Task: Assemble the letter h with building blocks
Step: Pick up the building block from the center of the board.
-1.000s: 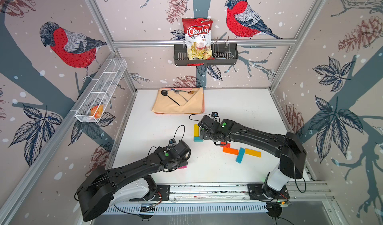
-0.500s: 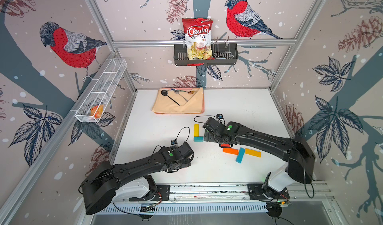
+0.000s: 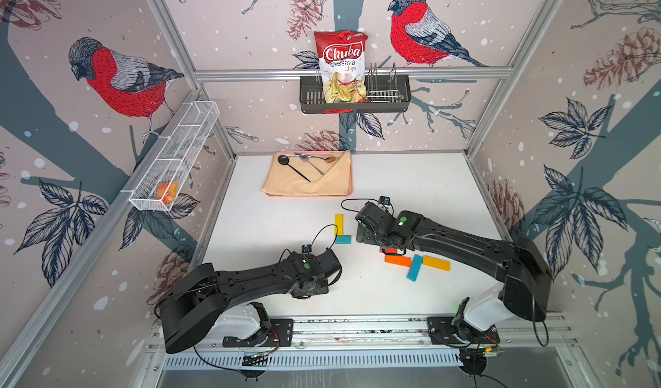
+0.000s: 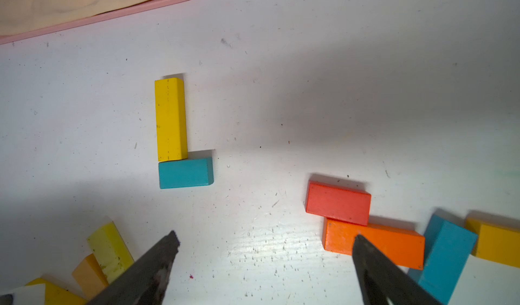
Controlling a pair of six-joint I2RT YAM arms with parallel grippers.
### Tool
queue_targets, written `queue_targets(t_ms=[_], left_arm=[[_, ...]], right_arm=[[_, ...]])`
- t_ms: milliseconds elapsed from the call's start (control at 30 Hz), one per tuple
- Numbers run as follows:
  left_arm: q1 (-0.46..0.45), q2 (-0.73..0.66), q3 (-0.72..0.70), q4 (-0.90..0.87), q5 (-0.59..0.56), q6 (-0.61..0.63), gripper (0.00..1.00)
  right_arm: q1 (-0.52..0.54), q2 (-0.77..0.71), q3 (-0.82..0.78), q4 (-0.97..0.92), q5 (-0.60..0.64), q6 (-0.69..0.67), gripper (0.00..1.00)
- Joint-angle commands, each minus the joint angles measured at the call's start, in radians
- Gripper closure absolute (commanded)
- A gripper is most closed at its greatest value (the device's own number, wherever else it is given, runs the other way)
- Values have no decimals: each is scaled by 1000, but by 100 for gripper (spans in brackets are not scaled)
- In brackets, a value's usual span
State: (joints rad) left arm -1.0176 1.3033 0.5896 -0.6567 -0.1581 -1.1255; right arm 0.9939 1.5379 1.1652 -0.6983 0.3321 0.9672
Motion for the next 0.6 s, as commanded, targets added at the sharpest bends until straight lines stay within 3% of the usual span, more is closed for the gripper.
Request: queue_targets(t_ms=[0,233,367,467,567], left_arm=[[-1,22,-9,27,24,13,38],[-33,-52,41,-57,30,1,64],[-37,-103,148,-110,-4,15,69],[-29,-22,287,-66,-61,85,67],[-13,169,469,-12,-100,167,69]], right_arm=[[-6,-19,-11,6,15,4,3],[-40,-81,-56,4,15,9,3],[-112,-156,-107,5,5,5,3],[-192,-234,-154,4,-11,-7,3],[-282,-320,-191,-15,-29,-25,3]])
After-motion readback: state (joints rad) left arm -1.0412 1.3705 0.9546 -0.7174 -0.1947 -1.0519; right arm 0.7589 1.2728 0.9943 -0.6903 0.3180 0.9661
